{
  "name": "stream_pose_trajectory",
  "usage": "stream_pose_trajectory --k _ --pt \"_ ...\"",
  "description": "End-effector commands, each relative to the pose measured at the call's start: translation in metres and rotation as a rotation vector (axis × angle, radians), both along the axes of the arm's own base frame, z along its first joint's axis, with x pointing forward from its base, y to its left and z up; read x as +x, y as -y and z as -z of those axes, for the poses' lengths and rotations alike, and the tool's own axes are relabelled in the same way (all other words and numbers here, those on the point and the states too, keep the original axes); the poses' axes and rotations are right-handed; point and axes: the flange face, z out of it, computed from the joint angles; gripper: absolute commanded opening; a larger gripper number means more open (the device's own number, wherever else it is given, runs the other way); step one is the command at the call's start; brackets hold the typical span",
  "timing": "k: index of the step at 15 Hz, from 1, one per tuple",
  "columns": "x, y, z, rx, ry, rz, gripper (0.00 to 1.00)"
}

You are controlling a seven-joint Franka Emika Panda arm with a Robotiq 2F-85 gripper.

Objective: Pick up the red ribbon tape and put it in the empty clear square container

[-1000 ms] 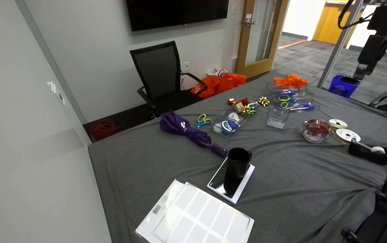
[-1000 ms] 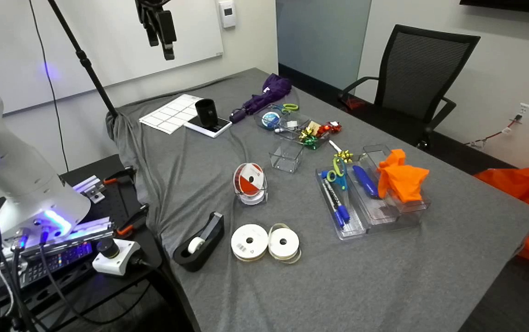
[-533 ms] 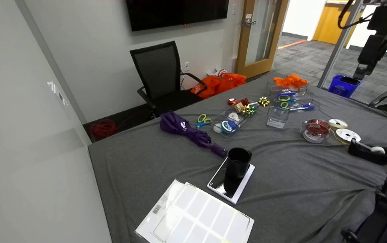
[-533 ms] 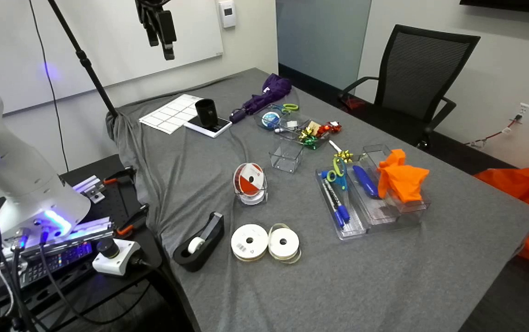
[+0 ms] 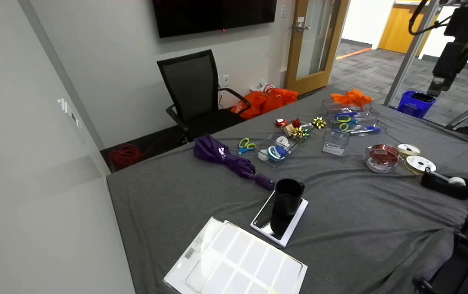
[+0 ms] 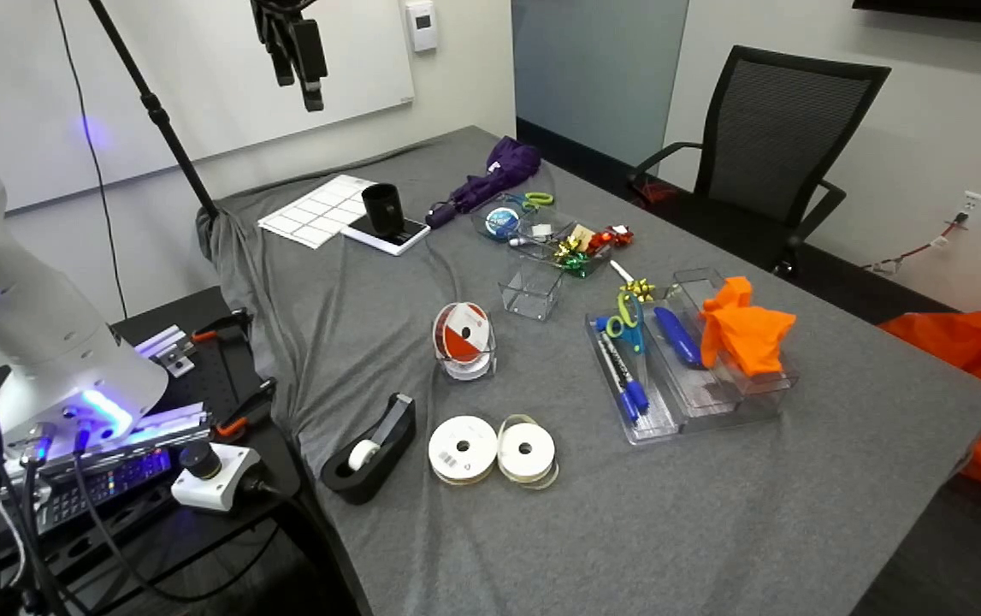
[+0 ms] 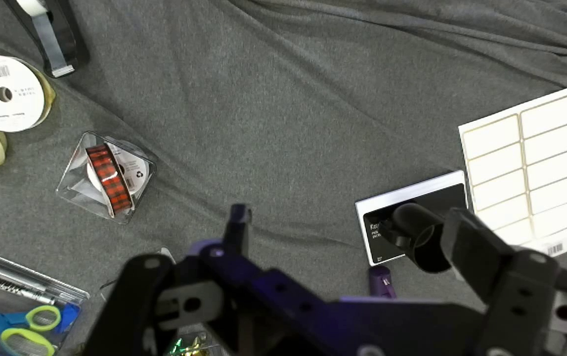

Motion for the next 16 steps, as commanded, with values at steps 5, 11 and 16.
stream_pose_trajectory --k 5,11,16 --pt "0.0 0.002 -0.003 -0.033 0.019 -0.02 1.0" --pt "0.028 0.062 0.019 -0.21 0.05 -0.052 1.0" --pt "0.055 0.111 0.069 -0.191 0.101 -0.168 1.0"
